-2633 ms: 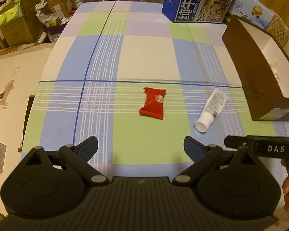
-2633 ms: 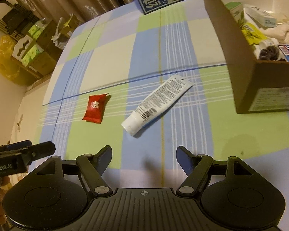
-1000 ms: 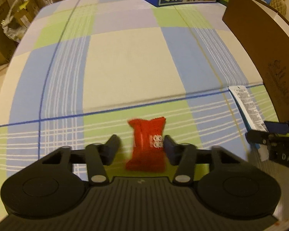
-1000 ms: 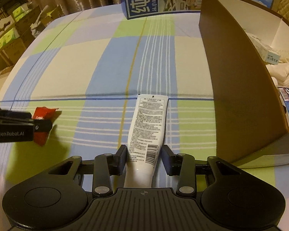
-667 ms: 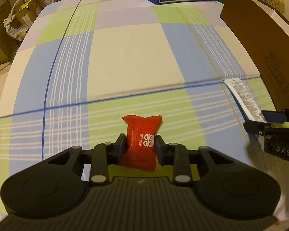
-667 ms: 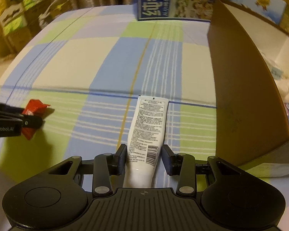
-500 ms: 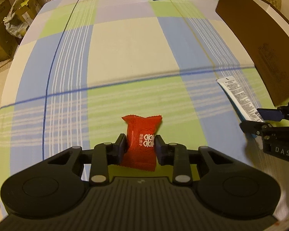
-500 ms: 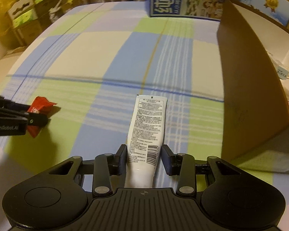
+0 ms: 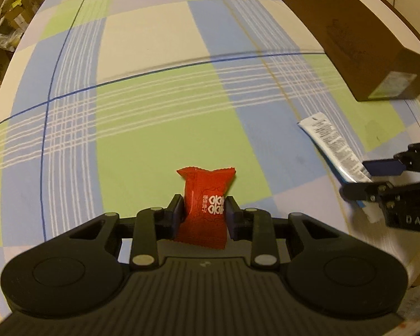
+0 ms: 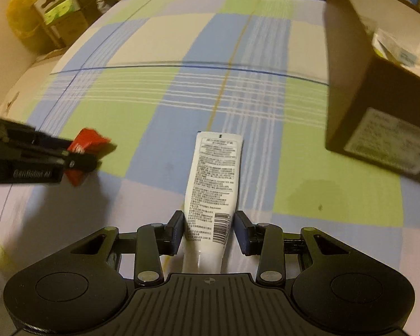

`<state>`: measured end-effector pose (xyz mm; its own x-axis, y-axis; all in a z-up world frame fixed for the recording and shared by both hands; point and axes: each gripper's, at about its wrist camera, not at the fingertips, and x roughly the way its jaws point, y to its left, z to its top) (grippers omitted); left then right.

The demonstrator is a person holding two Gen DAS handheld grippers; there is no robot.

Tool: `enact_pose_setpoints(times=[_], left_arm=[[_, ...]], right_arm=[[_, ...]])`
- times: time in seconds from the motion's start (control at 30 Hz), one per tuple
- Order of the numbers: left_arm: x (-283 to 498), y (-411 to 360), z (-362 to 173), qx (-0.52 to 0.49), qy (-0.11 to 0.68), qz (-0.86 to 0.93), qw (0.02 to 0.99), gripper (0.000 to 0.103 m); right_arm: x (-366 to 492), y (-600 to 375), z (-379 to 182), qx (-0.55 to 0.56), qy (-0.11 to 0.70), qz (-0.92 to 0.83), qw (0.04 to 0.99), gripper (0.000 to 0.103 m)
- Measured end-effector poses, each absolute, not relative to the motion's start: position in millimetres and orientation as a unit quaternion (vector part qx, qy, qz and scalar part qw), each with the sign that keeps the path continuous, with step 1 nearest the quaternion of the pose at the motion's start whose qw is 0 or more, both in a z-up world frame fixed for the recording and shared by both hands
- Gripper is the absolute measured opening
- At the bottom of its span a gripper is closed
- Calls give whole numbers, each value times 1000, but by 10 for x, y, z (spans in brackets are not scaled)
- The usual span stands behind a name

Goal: Organize objects
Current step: 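Lift the red packet and toothpaste tube and carry them over the cardboard box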

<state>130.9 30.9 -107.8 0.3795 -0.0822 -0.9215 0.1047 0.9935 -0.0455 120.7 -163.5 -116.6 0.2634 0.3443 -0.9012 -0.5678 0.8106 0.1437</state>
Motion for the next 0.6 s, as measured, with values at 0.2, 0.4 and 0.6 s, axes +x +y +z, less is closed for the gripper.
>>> enact_pose_setpoints(times=[0.2, 0.4, 0.6], left_arm=[[1313, 241, -1090, 13, 555, -49, 830, 27], [1279, 190, -1085, 13, 554, -45, 831, 27], [1256, 122, -1083, 13, 556, -45, 830, 26]], right_arm=[[1209, -1522, -1160, -118, 520, 280, 799, 38], [1164, -1562, -1168, -121, 510, 287, 802, 37], [1158, -1659, -1157, -112, 512, 292, 800, 36]])
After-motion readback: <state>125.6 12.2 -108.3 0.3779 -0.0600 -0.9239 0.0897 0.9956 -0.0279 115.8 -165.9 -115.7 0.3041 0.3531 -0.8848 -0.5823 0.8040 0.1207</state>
